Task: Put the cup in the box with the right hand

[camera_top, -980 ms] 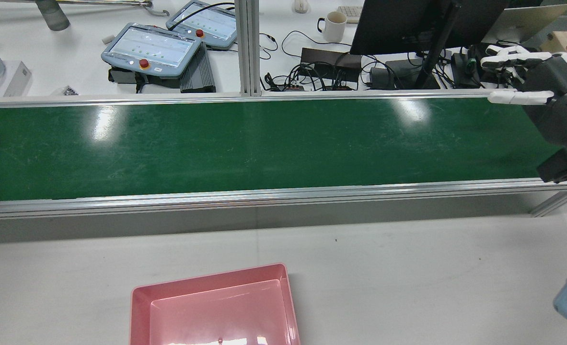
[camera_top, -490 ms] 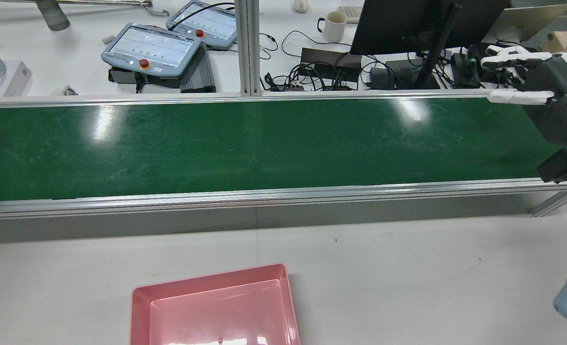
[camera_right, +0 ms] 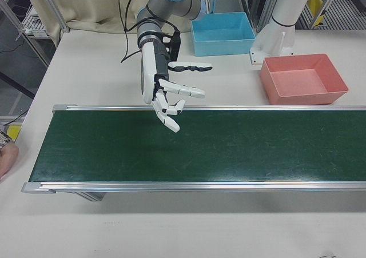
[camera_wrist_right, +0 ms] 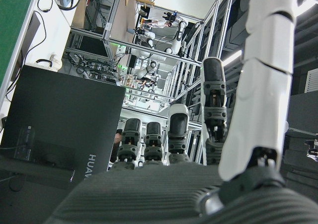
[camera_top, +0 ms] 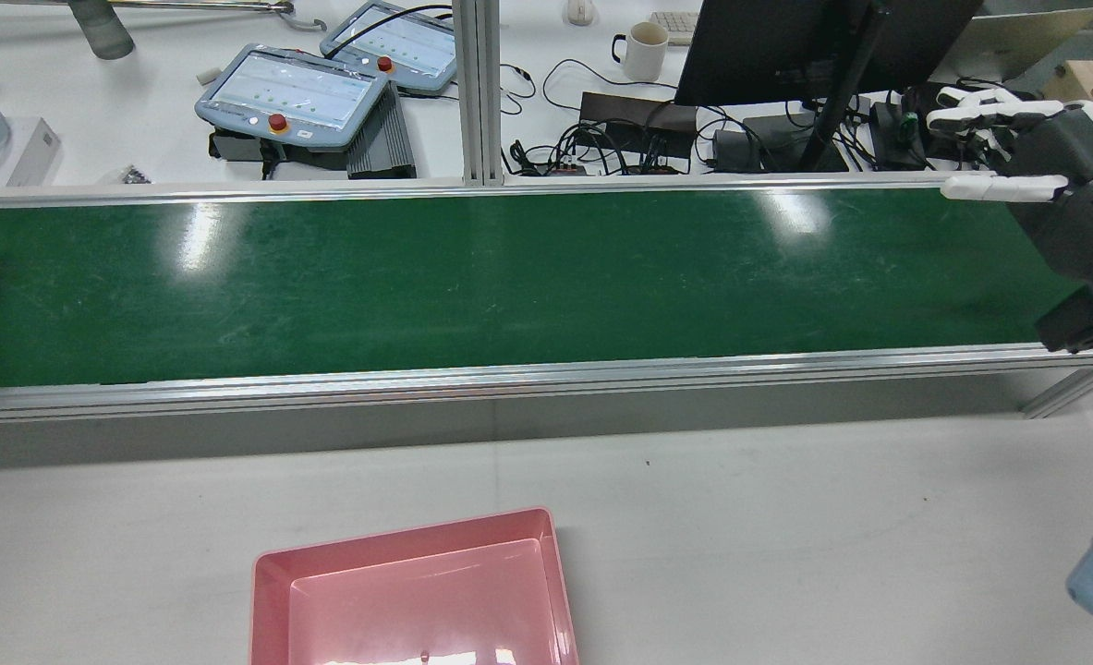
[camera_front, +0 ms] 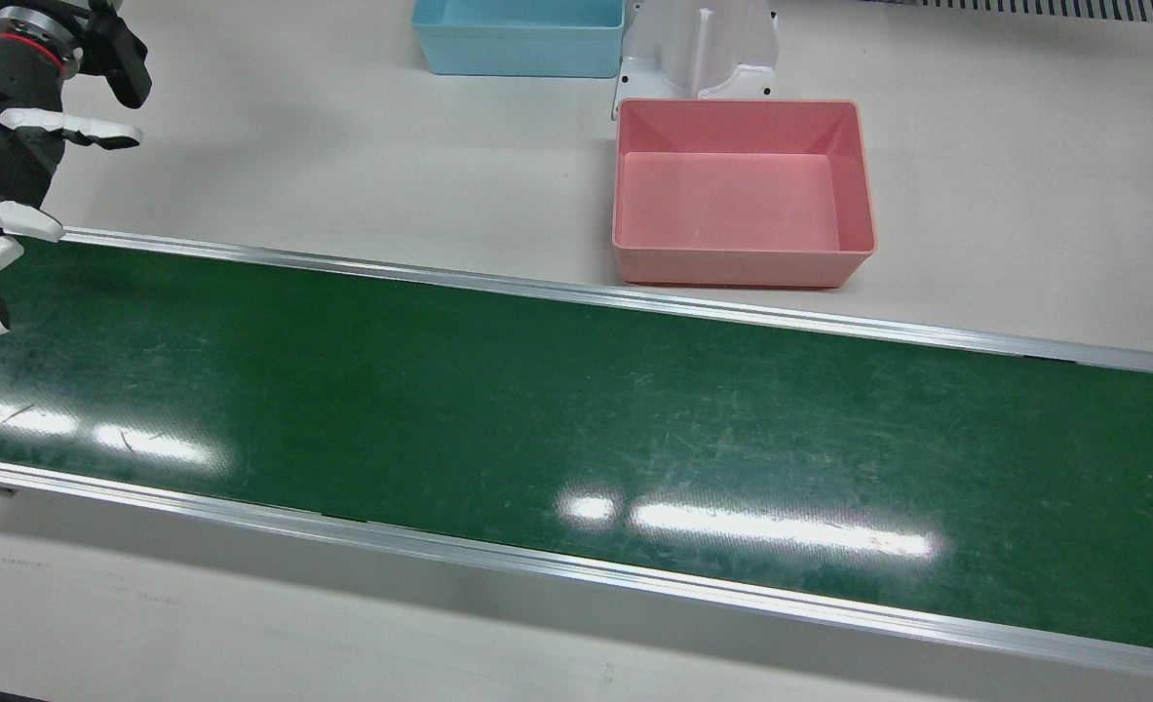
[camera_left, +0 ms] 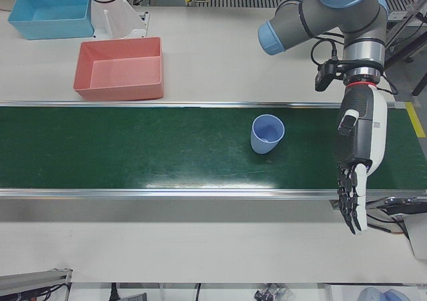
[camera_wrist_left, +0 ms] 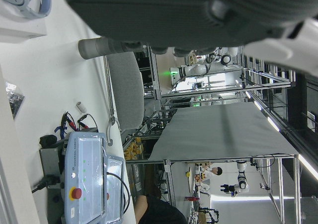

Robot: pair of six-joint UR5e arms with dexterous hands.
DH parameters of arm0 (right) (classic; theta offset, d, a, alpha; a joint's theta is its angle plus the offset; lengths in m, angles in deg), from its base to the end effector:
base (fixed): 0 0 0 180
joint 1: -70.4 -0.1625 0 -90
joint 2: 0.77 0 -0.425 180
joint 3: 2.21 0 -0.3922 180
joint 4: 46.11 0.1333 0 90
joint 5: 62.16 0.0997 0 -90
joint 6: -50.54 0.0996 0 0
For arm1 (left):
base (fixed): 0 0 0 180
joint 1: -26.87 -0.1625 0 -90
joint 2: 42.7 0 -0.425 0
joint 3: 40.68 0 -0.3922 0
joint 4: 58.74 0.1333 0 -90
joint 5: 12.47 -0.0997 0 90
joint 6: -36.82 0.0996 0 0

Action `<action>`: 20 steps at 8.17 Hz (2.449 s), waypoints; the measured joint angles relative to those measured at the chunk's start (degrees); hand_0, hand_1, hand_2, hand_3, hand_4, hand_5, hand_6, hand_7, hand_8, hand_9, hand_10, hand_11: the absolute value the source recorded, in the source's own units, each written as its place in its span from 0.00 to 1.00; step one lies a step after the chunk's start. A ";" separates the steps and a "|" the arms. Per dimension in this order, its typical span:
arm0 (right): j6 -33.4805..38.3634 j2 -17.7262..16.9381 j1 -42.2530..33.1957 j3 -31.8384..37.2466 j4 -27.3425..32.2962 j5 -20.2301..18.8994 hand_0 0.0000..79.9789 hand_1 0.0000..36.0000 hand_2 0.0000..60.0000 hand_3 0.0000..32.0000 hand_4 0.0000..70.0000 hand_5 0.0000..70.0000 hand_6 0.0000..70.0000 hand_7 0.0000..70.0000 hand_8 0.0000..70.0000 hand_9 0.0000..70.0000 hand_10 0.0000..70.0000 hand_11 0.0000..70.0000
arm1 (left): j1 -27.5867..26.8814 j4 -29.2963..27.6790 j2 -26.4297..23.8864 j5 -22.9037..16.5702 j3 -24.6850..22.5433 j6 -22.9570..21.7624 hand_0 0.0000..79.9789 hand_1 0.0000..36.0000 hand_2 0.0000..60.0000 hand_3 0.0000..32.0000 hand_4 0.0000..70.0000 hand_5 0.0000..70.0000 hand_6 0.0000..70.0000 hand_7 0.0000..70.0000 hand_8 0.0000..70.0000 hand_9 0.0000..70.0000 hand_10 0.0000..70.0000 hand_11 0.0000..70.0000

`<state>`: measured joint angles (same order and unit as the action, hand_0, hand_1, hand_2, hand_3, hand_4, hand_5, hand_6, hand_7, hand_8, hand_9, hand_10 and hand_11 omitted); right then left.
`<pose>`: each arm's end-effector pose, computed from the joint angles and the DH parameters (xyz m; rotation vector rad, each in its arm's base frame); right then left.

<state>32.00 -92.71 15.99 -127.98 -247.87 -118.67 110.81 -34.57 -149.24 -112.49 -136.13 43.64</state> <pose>-0.0875 -0.4458 0.4490 0.2065 -2.2902 1.9150 -0.0542 -0.5879 0.5264 -0.1685 1.9964 -2.0400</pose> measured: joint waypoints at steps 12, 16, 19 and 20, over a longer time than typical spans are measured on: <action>-0.04 0.07 1.06 0.09 -0.01 -0.07 0.69 0.73 0.51 0.11 0.32 0.10 0.10 0.48 0.00 0.08 0.07 0.14 | 0.00 0.00 0.00 0.00 0.00 0.03 0.00 0.00 0.00 0.00 0.00 0.00 0.00 0.00 0.00 0.00 0.00 0.00; 0.06 0.09 0.48 0.01 0.06 -0.06 0.67 0.09 0.00 0.26 0.35 0.05 0.07 0.43 0.00 0.07 0.06 0.11 | 0.00 0.00 0.01 0.00 0.00 -0.01 0.00 0.00 0.00 0.00 0.00 0.00 0.00 0.00 0.00 0.00 0.00 0.00; 0.20 0.82 0.24 0.12 0.37 -0.01 0.48 0.00 0.00 0.11 0.35 0.00 0.07 0.44 0.00 0.08 0.07 0.11 | 0.00 0.00 0.02 0.00 0.00 0.01 0.00 0.00 0.00 0.00 0.00 0.00 0.00 0.00 0.00 0.00 0.00 0.00; 0.27 1.05 0.16 0.15 0.52 0.06 0.21 0.00 0.00 0.00 0.40 0.00 0.08 0.46 0.01 0.11 0.08 0.11 | 0.00 0.00 0.00 0.00 0.00 -0.01 0.00 0.00 0.00 0.00 0.00 0.00 0.00 0.00 0.00 0.00 0.00 0.00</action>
<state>32.26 -91.66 16.15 -127.83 -247.35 -118.61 110.81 -34.57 -149.25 -112.49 -136.13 43.64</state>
